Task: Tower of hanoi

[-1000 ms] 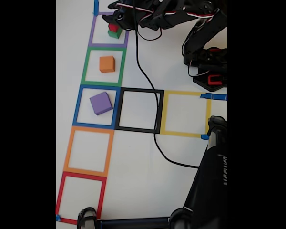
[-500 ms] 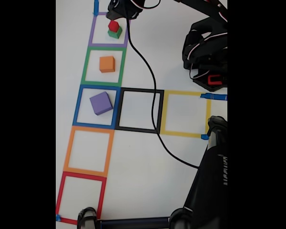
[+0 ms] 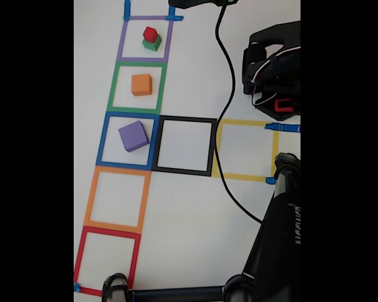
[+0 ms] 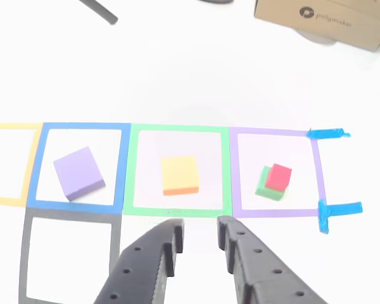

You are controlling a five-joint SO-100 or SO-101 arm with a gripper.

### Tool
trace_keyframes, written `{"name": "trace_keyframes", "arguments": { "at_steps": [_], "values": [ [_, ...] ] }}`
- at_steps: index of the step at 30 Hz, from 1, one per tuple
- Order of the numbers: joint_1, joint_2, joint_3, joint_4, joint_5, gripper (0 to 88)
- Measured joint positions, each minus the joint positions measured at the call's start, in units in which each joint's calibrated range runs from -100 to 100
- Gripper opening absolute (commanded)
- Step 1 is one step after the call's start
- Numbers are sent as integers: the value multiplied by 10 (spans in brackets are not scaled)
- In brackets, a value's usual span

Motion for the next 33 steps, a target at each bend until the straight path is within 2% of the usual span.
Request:
{"name": "trace_keyframes", "arguments": {
  "at_steps": [11, 16, 24, 33],
  "values": [
    [29, -107, 339, -160, -4, 199],
    [34, -127, 476, -281, -4, 305],
    [33, -126, 714, -571, -4, 381],
    [53, 3, 910, -992, -4, 413]
  ]
}}
